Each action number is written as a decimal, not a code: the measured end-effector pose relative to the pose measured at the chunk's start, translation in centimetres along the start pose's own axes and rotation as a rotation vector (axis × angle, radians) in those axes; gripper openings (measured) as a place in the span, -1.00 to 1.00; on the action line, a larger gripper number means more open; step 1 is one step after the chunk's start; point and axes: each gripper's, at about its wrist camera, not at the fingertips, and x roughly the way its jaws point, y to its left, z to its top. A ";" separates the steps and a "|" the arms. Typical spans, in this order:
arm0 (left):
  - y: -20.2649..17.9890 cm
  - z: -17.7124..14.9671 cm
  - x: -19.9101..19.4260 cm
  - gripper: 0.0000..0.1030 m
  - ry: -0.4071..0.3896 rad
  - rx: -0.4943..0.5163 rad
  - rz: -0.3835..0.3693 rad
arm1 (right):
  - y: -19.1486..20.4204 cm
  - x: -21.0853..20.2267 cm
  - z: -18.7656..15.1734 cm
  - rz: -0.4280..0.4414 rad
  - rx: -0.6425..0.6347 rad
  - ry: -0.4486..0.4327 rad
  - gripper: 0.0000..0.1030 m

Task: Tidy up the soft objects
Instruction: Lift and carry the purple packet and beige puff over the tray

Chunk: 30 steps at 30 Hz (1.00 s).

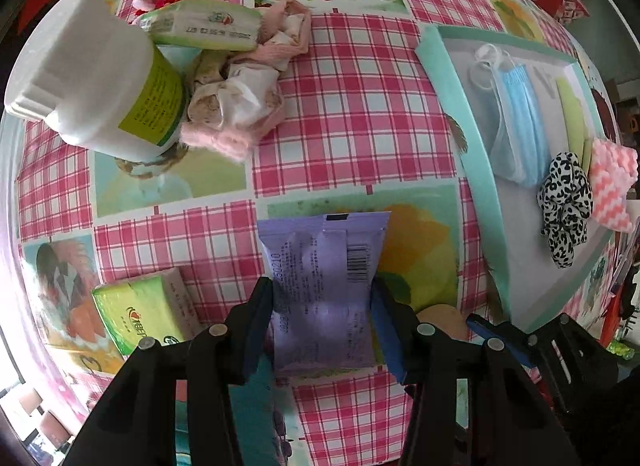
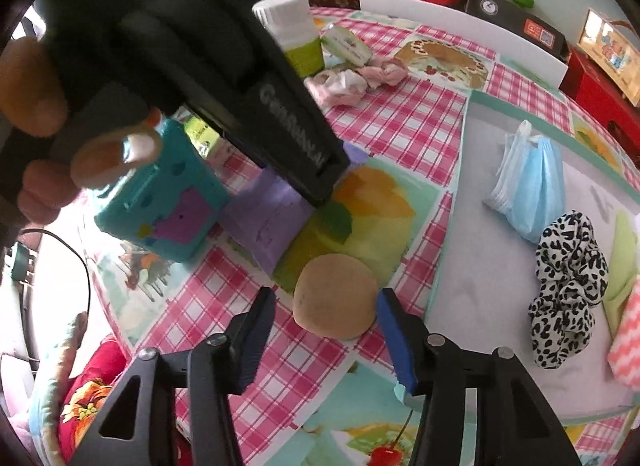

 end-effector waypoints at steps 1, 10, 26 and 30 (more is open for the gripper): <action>0.1 0.1 0.0 -0.02 -0.001 0.000 -0.002 | 0.2 0.1 0.0 -0.010 -0.006 0.003 0.08; 1.8 0.6 0.4 -0.02 -0.006 -0.015 -0.019 | 0.5 1.2 0.1 -0.065 -0.036 0.020 0.06; 2.3 -0.8 0.5 -0.04 -0.046 -0.056 -0.033 | 0.8 -0.8 -0.1 -0.041 -0.025 -0.032 -0.03; 2.5 -1.2 -0.7 -0.05 -0.081 -0.069 -0.055 | 0.6 -1.8 0.1 -0.036 -0.011 -0.055 -0.03</action>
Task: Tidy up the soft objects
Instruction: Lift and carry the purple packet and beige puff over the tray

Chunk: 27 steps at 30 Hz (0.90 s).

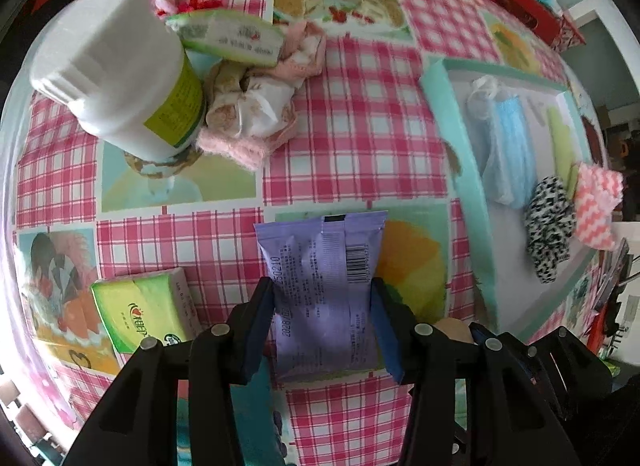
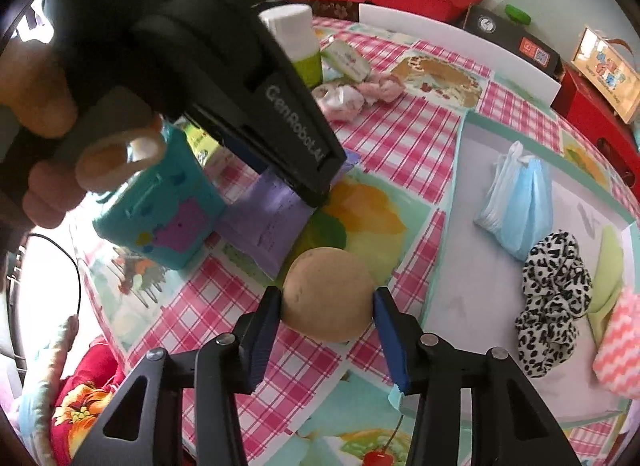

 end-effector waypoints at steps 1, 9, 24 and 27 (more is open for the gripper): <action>-0.1 -0.1 -0.5 -0.05 -0.016 -0.002 -0.008 | -0.1 -0.3 0.1 0.002 0.005 -0.009 -0.03; -0.7 -1.4 -4.7 -0.05 -0.158 -0.023 -0.069 | -2.3 -4.2 0.8 -0.029 0.058 -0.108 -0.03; -7.9 1.0 -12.8 -0.05 -0.449 -0.001 -0.136 | -14.3 -11.0 2.7 -0.188 0.346 -0.297 -0.03; -9.9 1.5 -12.5 -0.05 -0.454 0.008 -0.169 | -16.5 -11.3 2.6 -0.213 0.392 -0.307 -0.03</action>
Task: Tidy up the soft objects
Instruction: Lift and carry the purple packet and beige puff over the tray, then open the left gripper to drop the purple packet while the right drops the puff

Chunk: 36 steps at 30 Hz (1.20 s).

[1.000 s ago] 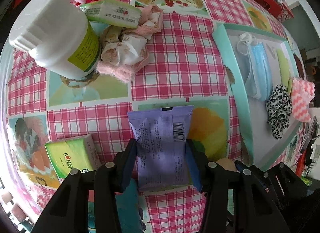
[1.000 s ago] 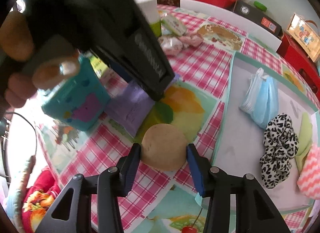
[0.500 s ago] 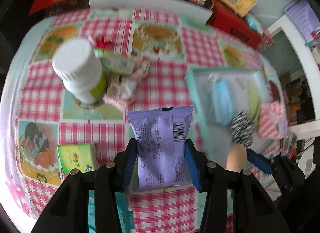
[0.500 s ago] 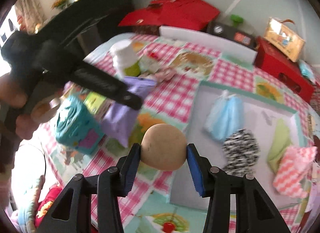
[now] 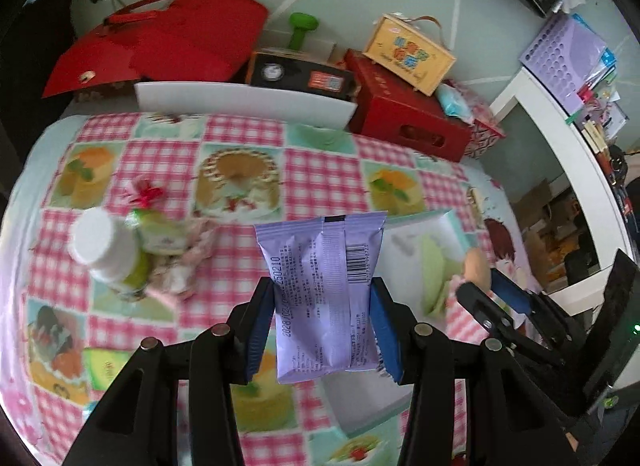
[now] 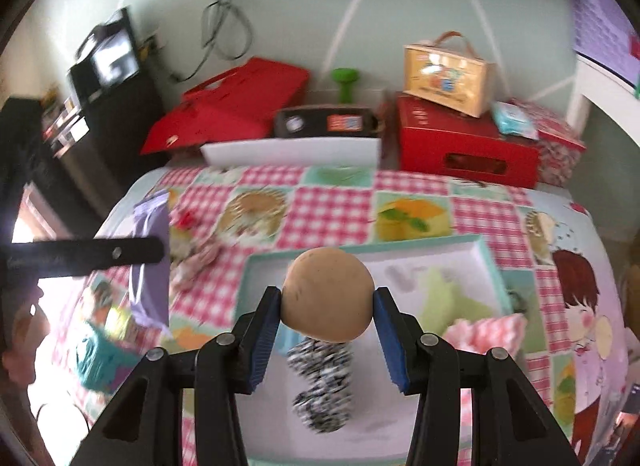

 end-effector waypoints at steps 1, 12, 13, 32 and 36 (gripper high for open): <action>-0.5 0.1 0.3 -0.05 0.001 -0.001 -0.019 | -0.6 0.2 0.2 -0.015 0.010 -0.003 -0.03; -5.6 0.8 8.0 -0.05 0.043 0.000 -0.049 | -6.5 3.1 -0.6 -0.053 0.129 0.018 -0.03; -5.8 0.7 8.5 -0.05 0.047 0.003 -0.046 | -6.8 3.2 -0.6 -0.055 0.134 0.019 -0.03; -6.9 0.0 12.7 0.07 0.080 0.025 -0.046 | -8.4 4.9 -1.5 -0.099 0.170 0.056 0.07; -6.6 0.2 12.1 0.23 0.062 0.017 -0.024 | -8.4 4.6 -1.5 -0.105 0.168 0.051 0.16</action>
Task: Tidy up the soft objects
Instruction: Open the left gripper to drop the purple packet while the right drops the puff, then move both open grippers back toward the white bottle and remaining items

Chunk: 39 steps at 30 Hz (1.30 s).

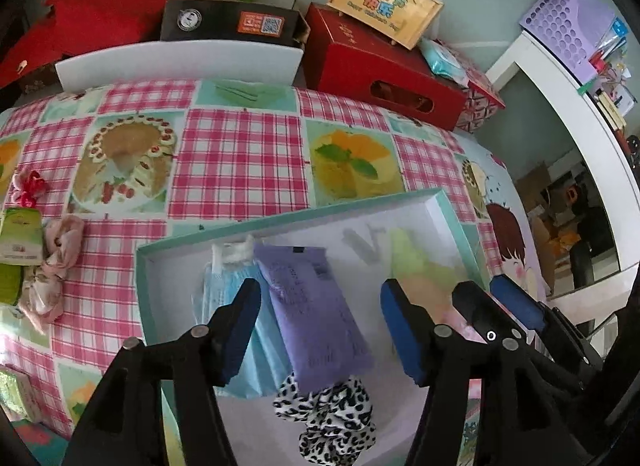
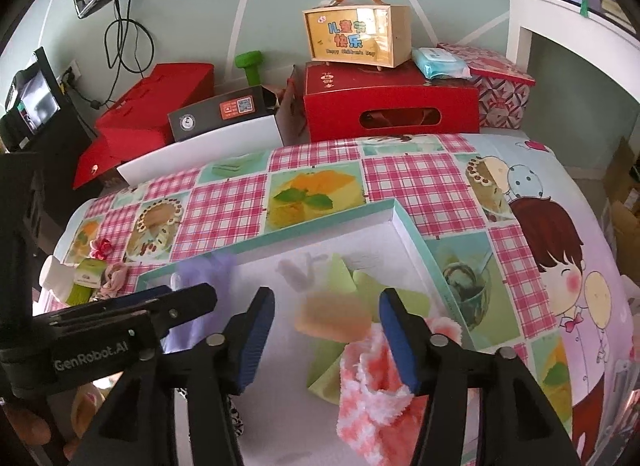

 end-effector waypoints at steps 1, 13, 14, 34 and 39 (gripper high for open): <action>0.1 0.0 -0.1 0.24 -0.003 -0.001 0.000 | 0.0 -0.1 0.0 0.000 0.001 -0.003 0.16; 1.2 0.5 -1.4 0.74 -0.060 0.006 0.116 | 0.0 -0.8 0.1 -0.051 -0.017 0.000 0.52; 1.4 0.5 -1.4 0.74 -0.065 0.003 0.129 | 0.0 -0.8 0.1 -0.063 -0.023 0.003 0.61; 4.5 0.7 -1.7 0.75 -0.067 -0.006 0.326 | 0.2 -0.5 0.0 -0.158 -0.076 0.017 1.00; 4.3 0.8 -2.1 0.75 -0.079 0.001 0.320 | 0.3 -0.5 -0.1 -0.165 -0.080 0.017 1.00</action>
